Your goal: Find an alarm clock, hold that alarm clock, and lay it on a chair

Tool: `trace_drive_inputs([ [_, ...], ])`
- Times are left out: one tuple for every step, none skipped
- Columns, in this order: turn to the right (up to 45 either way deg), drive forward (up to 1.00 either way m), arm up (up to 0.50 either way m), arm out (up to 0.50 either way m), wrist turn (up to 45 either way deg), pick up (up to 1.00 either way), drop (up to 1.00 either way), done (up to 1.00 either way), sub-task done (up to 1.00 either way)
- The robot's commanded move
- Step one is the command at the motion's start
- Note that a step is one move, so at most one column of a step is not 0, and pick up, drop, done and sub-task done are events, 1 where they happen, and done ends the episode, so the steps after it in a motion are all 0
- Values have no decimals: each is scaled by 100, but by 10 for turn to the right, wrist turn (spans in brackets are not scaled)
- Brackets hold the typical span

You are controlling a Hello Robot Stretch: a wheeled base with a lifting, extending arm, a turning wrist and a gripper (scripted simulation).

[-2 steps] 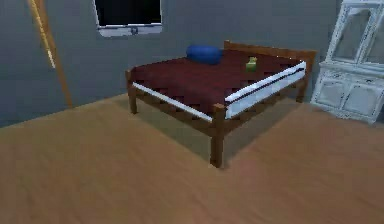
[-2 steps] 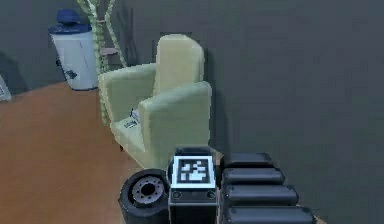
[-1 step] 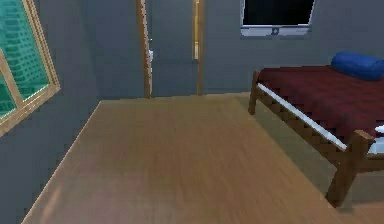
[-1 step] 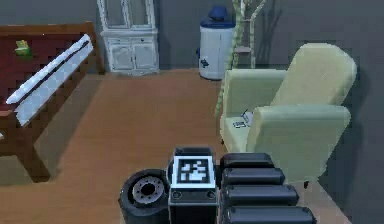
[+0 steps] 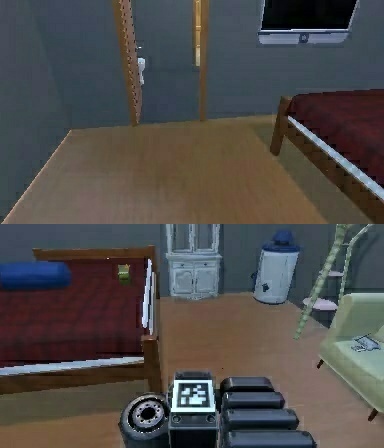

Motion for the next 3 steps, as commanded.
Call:
trace_drive_inputs([
  [0,100,0,0,0,0,0,0,0],
  [-30,0,0,0,0,0,0,0,0],
  [0,100,0,0,0,0,0,0,0],
])
